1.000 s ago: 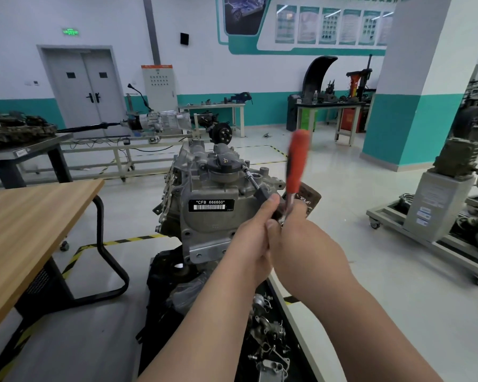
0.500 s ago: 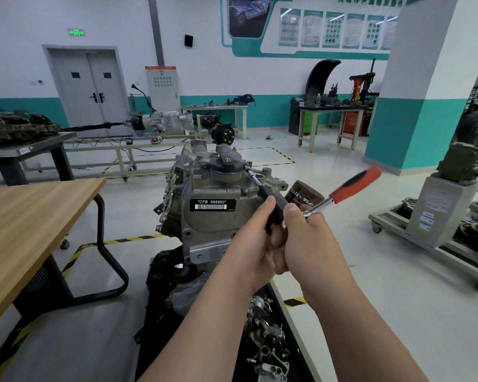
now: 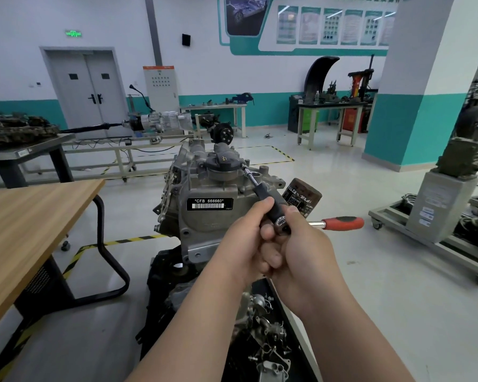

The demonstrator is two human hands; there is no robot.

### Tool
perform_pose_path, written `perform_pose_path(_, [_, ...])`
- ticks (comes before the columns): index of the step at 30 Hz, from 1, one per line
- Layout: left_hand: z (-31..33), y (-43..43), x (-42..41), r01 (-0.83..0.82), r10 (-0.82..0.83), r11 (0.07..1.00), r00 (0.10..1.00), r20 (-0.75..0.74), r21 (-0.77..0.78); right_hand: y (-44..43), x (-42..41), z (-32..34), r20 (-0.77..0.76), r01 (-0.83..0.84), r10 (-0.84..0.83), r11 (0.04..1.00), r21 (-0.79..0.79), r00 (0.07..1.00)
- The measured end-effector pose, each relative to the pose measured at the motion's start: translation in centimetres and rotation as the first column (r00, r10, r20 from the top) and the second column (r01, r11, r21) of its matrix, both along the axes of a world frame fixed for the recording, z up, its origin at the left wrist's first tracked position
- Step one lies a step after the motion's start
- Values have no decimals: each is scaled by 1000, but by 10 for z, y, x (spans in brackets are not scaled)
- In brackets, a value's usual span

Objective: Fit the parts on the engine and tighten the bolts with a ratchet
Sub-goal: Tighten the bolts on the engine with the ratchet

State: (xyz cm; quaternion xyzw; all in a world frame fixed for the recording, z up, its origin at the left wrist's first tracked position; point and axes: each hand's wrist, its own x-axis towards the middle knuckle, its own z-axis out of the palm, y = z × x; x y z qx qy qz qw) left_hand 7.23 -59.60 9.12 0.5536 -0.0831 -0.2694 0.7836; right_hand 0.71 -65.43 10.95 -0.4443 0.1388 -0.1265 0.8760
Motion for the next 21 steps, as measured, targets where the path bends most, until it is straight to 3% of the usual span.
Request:
perform_pose_path(4, [3,-5,-2,-12,12,999,1000,13,47,-6,0,-4,-57,38,-61,939,-341,997])
perform_pose_path(7, [3,-9,0,-41,42,999,999,15,-31,-14,-1,-1,-95,32,-116,782,-622,989])
perform_pose_path(10, [5,-10,0,-61,63,994,998,23,-95,-17,-2,4,-63,37,-145,600,-799,987])
perform_pose_path(12, [7,-9,-1,-82,83,993,997,2,-89,-16,-3,6,-28,46,-175,404,-914,984])
perform_pose_path(14, [5,-7,-1,-85,86,995,996,4,-61,-13,-5,5,-27,-9,-227,81,-997,974])
perform_pose_path(16, [5,-5,-1,-57,57,997,998,7,-42,-12,-5,3,3,-60,-297,-203,-977,955])
perform_pose_path(17, [5,-4,-1,-47,47,998,999,3,-35,-12,-4,2,24,-61,-302,-267,-962,953])
perform_pose_path(19, [5,-3,-3,-45,44,998,999,-8,-44,-13,-2,1,38,-33,-280,-242,-970,959])
perform_pose_path(20, [5,-3,-4,-59,58,996,998,-10,-63,-14,0,1,25,-5,-250,-121,-993,968])
perform_pose_path(21, [4,-3,-5,-78,77,993,997,-13,-87,-16,0,1,12,26,-207,64,-998,978])
